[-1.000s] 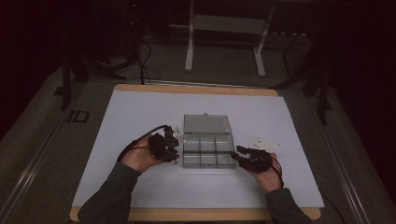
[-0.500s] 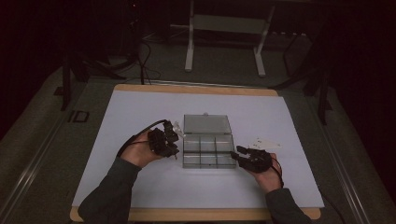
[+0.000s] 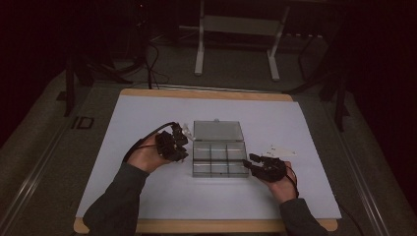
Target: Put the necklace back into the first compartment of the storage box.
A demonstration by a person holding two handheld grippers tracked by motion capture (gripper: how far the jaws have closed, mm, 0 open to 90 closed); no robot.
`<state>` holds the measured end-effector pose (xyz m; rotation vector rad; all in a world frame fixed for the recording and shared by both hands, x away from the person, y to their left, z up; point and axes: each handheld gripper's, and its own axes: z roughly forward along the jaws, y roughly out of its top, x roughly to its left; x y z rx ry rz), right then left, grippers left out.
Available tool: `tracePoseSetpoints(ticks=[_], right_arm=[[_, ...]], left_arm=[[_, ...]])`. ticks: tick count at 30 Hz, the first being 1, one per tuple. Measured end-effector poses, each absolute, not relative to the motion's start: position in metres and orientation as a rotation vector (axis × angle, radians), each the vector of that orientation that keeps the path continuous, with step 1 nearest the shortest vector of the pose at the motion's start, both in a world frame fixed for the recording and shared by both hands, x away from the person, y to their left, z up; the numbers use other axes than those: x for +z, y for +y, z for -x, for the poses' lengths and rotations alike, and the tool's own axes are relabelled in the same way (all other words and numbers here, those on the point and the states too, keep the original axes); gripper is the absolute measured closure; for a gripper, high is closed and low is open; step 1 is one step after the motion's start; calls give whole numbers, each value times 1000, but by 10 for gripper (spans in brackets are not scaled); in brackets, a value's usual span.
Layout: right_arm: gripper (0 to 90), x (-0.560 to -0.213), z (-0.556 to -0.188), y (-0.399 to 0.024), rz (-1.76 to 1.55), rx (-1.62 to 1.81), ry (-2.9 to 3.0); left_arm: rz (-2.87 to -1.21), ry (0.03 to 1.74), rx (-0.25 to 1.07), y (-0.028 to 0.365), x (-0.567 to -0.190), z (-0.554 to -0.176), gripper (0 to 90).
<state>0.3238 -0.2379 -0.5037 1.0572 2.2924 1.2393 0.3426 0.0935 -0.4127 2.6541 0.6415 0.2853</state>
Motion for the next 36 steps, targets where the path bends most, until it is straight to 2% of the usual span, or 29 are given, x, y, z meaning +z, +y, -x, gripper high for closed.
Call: tracePoseSetpoints(ticks=[36], right_arm=[[597, -504, -324, -238, -1057, 1241, 2292]], left_arm=[[-2611, 642, 314, 81, -399, -361, 795]])
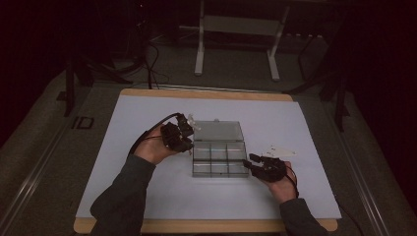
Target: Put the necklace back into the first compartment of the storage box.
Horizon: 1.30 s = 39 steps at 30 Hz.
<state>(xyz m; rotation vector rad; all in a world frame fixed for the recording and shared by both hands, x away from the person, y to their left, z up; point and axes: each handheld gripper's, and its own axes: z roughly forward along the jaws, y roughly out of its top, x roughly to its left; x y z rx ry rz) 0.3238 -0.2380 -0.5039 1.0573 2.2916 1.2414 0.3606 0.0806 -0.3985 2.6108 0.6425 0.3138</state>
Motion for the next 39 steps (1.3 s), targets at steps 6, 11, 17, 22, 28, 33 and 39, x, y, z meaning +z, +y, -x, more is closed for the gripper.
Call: tracePoseSetpoints(ticks=[6, 11, 17, 22, 28, 33, 39], right_arm=[[597, -504, -324, -238, -1057, 1239, 2295], [597, -504, -324, -237, -1057, 1239, 2295], [597, -505, -324, -238, -1061, 1241, 2296], [597, -504, -324, -238, -1059, 1243, 2295], [597, -504, -324, -238, -1060, 1243, 2295], [597, -504, -324, -238, -1058, 1242, 2295], [596, -504, -324, -238, -1060, 1243, 2294]], left_arm=[[-2603, 646, 313, 77, -400, -362, 795], [-2608, 637, 311, 74, -400, -364, 795], [-2611, 629, 310, 68, -401, -366, 795], [-2611, 619, 313, 62, -400, -368, 795], [-2625, 605, 310, 56, -400, -371, 795], [-2631, 610, 305, 52, -402, -374, 795], [-2644, 607, 298, 47, -406, -377, 794]])
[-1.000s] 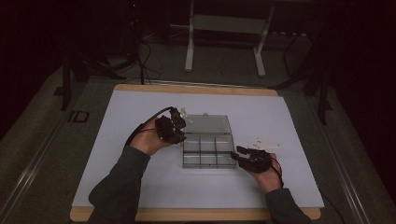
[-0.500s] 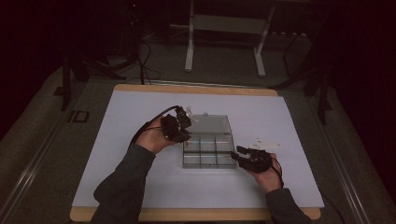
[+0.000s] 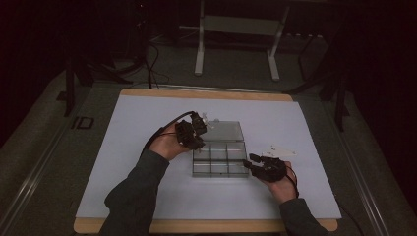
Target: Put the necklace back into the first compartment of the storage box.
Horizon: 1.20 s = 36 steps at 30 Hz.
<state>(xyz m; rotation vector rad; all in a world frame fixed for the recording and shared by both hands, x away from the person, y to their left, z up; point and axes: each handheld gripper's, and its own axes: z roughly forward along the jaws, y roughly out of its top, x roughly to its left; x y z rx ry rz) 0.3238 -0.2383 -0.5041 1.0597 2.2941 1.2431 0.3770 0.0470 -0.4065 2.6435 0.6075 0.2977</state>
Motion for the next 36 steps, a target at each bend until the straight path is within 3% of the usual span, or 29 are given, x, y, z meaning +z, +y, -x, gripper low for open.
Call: tracePoseSetpoints(ticks=[36], right_arm=[[594, -504, -324, -239, -1059, 1244, 2291]], left_arm=[[-2735, 619, 196, 36, -445, -391, 792]])
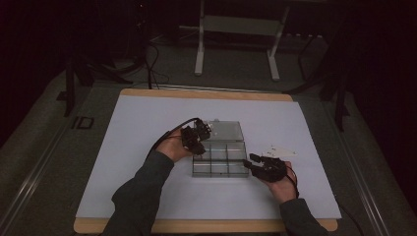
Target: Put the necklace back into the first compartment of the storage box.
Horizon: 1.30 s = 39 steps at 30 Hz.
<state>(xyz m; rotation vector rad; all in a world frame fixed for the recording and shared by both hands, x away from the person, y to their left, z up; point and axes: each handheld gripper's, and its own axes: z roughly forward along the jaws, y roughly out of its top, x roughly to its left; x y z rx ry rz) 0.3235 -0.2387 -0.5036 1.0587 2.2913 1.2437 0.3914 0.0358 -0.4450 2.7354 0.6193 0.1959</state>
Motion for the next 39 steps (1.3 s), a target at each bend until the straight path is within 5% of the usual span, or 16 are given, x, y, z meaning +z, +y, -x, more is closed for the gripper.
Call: tracePoseSetpoints(ticks=[39], right_arm=[[594, -504, -324, -239, -1058, 1243, 2291]], left_arm=[[-2760, 654, 183, 33, -461, -399, 731]])
